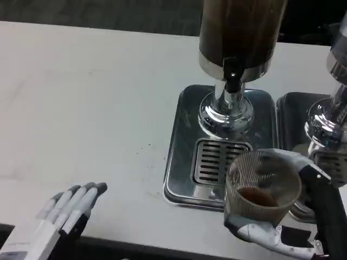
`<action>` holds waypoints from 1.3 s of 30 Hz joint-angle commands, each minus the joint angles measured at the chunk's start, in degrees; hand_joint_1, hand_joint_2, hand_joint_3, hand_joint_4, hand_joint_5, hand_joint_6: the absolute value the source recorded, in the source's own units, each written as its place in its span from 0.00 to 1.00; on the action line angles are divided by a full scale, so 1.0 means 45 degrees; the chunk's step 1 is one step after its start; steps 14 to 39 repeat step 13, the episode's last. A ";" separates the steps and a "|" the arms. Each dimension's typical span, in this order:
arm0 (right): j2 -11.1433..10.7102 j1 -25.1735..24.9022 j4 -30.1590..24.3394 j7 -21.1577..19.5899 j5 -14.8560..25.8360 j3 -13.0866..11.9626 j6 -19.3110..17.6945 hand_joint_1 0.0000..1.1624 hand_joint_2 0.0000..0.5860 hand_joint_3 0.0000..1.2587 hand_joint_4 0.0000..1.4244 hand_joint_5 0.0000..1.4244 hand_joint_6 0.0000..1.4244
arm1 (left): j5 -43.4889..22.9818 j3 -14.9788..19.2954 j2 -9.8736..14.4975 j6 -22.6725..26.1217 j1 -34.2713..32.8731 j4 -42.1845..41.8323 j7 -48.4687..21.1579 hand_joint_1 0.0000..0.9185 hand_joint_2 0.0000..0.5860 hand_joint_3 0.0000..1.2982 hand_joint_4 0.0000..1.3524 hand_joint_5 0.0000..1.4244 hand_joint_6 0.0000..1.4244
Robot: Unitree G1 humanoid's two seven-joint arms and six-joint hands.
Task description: Grasp the cup under the faucet to collect the drink, then remove the cup.
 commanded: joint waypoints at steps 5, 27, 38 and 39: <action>0.0011 -0.0149 -0.0457 0.0017 0.0507 -0.0117 -0.0454 0.93 0.14 0.64 0.63 0.67 0.95 | 0.0195 -0.0170 -0.0126 0.0303 0.0108 -0.0302 0.0038 0.00 0.19 0.00 0.00 0.00 0.00; 0.0122 -0.0068 -0.0389 -0.0018 0.0572 -0.0056 -0.0428 0.93 0.14 0.64 0.63 0.67 0.93 | 0.0141 -0.0210 -0.0064 0.0333 0.0128 -0.0347 -0.0024 0.00 0.19 0.00 0.00 0.00 0.00; 0.0122 -0.0068 -0.0389 -0.0018 0.0572 -0.0056 -0.0428 0.93 0.14 0.64 0.63 0.67 0.93 | 0.0141 -0.0210 -0.0064 0.0333 0.0128 -0.0347 -0.0024 0.00 0.19 0.00 0.00 0.00 0.00; 0.0122 -0.0068 -0.0389 -0.0018 0.0572 -0.0056 -0.0428 0.93 0.14 0.64 0.63 0.67 0.93 | 0.0141 -0.0210 -0.0064 0.0333 0.0128 -0.0347 -0.0024 0.00 0.19 0.00 0.00 0.00 0.00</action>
